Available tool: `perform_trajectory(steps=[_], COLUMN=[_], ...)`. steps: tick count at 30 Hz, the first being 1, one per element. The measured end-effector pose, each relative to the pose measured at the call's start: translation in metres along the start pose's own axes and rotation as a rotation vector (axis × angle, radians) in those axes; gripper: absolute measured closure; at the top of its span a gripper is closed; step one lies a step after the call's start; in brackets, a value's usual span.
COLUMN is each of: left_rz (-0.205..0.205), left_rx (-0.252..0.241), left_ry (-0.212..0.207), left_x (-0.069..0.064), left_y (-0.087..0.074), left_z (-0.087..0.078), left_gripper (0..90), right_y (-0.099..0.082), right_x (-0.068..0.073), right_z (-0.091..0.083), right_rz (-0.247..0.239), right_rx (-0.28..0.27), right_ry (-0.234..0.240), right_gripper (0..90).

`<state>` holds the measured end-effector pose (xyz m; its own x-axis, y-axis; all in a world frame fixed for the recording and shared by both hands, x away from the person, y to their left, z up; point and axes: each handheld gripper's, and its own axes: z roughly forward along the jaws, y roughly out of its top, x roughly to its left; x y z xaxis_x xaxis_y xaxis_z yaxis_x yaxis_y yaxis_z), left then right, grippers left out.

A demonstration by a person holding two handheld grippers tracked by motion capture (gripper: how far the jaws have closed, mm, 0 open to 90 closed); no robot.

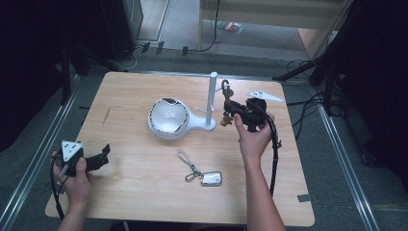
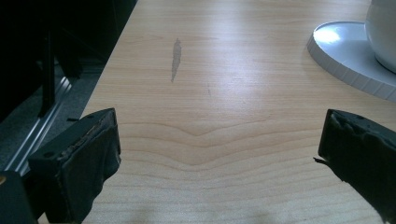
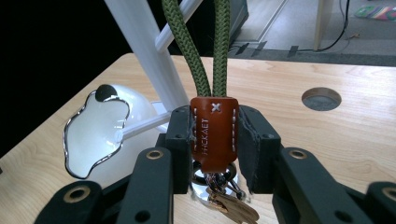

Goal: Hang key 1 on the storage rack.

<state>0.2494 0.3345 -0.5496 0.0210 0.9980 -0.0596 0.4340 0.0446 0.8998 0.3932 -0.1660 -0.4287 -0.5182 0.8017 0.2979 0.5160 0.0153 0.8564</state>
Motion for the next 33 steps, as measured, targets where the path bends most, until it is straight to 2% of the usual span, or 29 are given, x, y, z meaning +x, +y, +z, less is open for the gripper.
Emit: perform_trajectory(steps=[8, 14, 22, 29, 33], left_rz=[-0.008, -0.006, -0.006, -0.007, -0.006], left_rx=[-0.005, -0.005, -0.005, -0.005, -0.006], left_ry=[-0.003, -0.004, -0.005, -0.006, -0.004], left_x=[0.001, 0.001, 0.001, 0.001, 0.0], left_y=[0.0, 0.0, 0.0, 0.0, 0.0], left_z=[0.0, 0.001, 0.0, 0.0, 0.0], left_gripper=[0.0, 0.0, 0.0, 0.0, 0.0], right_y=[-0.008, -0.011, -0.016, -0.017, -0.022], right_x=[0.003, 0.007, 0.012, 0.015, 0.016], right_z=[0.005, 0.01, 0.018, 0.017, 0.013], right_rz=[0.005, -0.025, -0.031, -0.04, -0.051], right_rx=[0.031, 0.061, 0.065, 0.084, 0.057], right_ry=[0.011, 0.012, 0.032, 0.01, 0.012], right_gripper=[68.5, 68.4, 67.0, 59.4, 58.8])
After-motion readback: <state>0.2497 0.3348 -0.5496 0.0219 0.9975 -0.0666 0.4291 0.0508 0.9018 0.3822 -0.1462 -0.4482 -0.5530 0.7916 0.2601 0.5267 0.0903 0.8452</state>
